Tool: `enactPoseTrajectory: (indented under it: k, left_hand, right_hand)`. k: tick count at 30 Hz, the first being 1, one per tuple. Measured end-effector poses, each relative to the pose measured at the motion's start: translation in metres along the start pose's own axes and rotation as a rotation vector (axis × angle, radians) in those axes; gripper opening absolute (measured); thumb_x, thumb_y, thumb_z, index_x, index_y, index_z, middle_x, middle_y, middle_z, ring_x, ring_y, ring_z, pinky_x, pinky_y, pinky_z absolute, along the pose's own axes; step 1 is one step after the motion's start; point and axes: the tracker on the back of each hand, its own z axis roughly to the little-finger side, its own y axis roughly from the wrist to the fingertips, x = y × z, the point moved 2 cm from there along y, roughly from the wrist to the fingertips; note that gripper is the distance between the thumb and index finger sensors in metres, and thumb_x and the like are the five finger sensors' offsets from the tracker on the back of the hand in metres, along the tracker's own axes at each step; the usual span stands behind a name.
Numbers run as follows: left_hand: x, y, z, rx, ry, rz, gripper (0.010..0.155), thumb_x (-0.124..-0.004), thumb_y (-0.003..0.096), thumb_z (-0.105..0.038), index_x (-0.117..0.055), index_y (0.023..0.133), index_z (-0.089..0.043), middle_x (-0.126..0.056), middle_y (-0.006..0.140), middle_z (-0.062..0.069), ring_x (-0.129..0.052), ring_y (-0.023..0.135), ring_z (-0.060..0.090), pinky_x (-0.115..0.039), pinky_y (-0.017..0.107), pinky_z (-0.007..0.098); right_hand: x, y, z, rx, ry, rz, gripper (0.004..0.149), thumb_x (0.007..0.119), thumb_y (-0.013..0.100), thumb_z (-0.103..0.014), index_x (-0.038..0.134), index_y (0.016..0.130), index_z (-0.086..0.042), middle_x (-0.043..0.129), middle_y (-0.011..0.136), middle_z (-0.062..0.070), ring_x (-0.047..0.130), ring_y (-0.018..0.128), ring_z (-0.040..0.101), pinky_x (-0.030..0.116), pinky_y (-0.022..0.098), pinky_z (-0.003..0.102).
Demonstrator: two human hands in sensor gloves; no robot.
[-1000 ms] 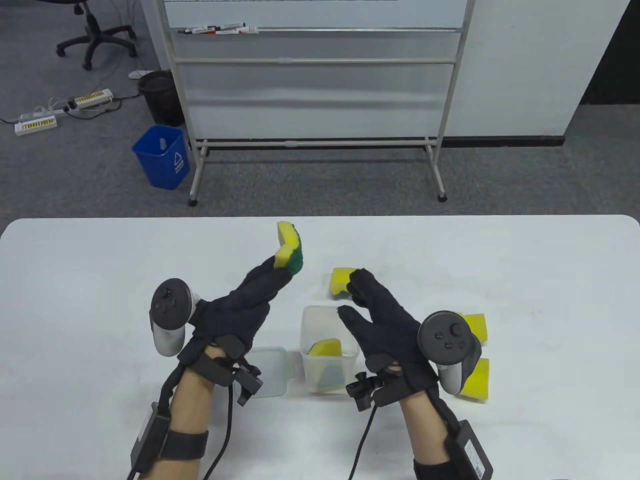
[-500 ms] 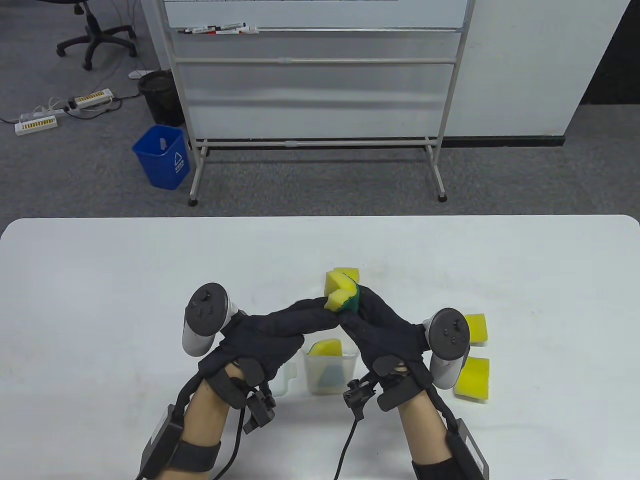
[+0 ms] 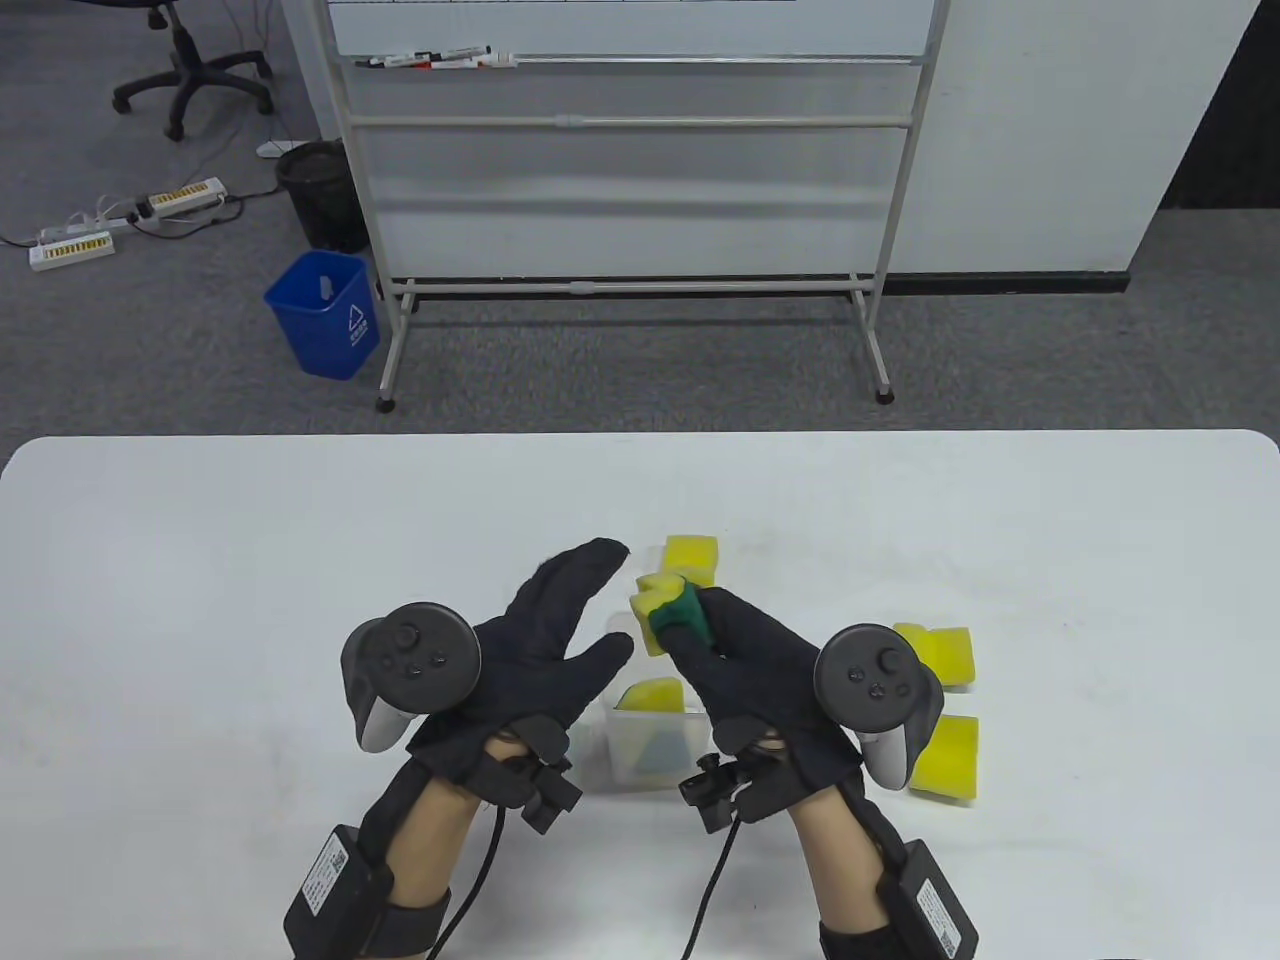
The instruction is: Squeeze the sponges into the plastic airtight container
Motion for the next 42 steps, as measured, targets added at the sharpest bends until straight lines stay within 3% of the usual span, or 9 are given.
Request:
enactPoseTrajectory:
  k: [3,5,9,14,17,24,27,29,42]
  left_hand:
    - [-0.005,0.003,0.001,-0.013,-0.043,0.028,0.072,-0.079,0.0494,-0.049,-0.05,0.111,-0.029,-0.057,0.12,0.009,-0.068,0.103,0.046,-0.064,0.071,0.065]
    - [-0.006,0.005,0.004,-0.008,-0.038,0.048,0.059,-0.08,0.0493,-0.044,-0.067,0.104,-0.026,-0.078,0.108,0.01,-0.085,0.093,0.039,-0.071,0.068,0.061]
    - [0.0,0.003,0.008,0.037,0.016,-0.025,0.053,-0.085,0.0461,-0.041,-0.075,0.095,-0.024,-0.091,0.088,0.007,-0.095,0.076,0.03,-0.078,0.063,0.054]
    - [0.001,0.001,0.014,0.081,0.011,-0.139,0.05,-0.086,0.0433,-0.041,-0.079,0.087,-0.018,-0.098,0.07,0.005,-0.102,0.058,0.023,-0.085,0.055,0.05]
    - [-0.002,0.001,0.02,0.11,-0.01,-0.165,0.049,-0.085,0.0429,-0.041,-0.08,0.086,-0.017,-0.099,0.067,0.005,-0.104,0.054,0.021,-0.087,0.053,0.049]
    - [-0.012,0.003,0.029,0.144,-0.061,-0.105,0.051,-0.084,0.0451,-0.042,-0.078,0.09,-0.018,-0.097,0.075,0.006,-0.102,0.062,0.025,-0.084,0.058,0.051]
    - [-0.017,0.005,0.032,0.166,-0.012,-0.014,0.056,-0.08,0.0478,-0.046,-0.072,0.097,-0.02,-0.09,0.091,0.009,-0.095,0.079,0.032,-0.077,0.064,0.056]
    - [-0.016,0.004,0.034,0.184,0.042,-0.043,0.06,-0.079,0.0482,-0.048,-0.069,0.1,-0.02,-0.085,0.097,0.012,-0.091,0.084,0.036,-0.075,0.066,0.058]
    - [-0.002,0.002,0.049,0.262,0.111,-0.071,0.062,-0.075,0.0495,-0.051,-0.067,0.103,-0.02,-0.081,0.101,0.014,-0.086,0.088,0.039,-0.071,0.067,0.06]
  right_hand:
    - [0.007,-0.001,-0.013,-0.085,-0.086,-0.074,0.054,0.09,0.039,-0.048,0.093,0.079,-0.012,0.103,0.067,0.007,0.102,0.057,0.029,0.073,0.063,0.055]
    - [0.008,-0.003,-0.018,-0.098,-0.131,-0.067,0.054,0.09,0.039,-0.048,0.094,0.079,-0.012,0.103,0.066,0.006,0.102,0.057,0.029,0.073,0.063,0.055]
    - [0.008,-0.005,-0.018,-0.09,-0.159,-0.011,0.055,0.092,0.038,-0.048,0.093,0.081,-0.014,0.103,0.069,0.006,0.102,0.059,0.028,0.073,0.063,0.055]
    - [0.007,-0.007,-0.016,-0.076,-0.088,0.031,0.063,0.091,0.039,-0.05,0.085,0.091,-0.016,0.1,0.076,0.006,0.101,0.066,0.028,0.072,0.065,0.055]
    - [0.011,-0.006,-0.016,-0.079,-0.033,-0.024,0.074,0.092,0.04,-0.047,0.069,0.104,-0.019,0.094,0.087,0.005,0.095,0.076,0.031,0.068,0.067,0.058]
    - [0.01,-0.01,-0.02,-0.115,-0.178,0.113,0.059,0.091,0.041,-0.034,0.072,0.096,-0.028,0.098,0.076,0.004,0.101,0.064,0.026,0.073,0.064,0.055]
    - [0.006,-0.008,-0.017,-0.101,-0.239,0.112,0.052,0.092,0.04,-0.034,0.081,0.091,-0.03,0.1,0.072,0.004,0.102,0.06,0.027,0.072,0.064,0.055]
    - [0.004,-0.007,-0.013,-0.071,-0.247,0.126,0.051,0.093,0.04,-0.034,0.085,0.09,-0.03,0.1,0.072,0.005,0.101,0.061,0.027,0.071,0.065,0.056]
    - [0.03,-0.001,-0.002,-0.045,-0.564,-0.052,0.045,0.09,0.043,-0.031,0.093,0.088,-0.028,0.096,0.081,0.001,0.092,0.077,0.031,0.062,0.07,0.062]
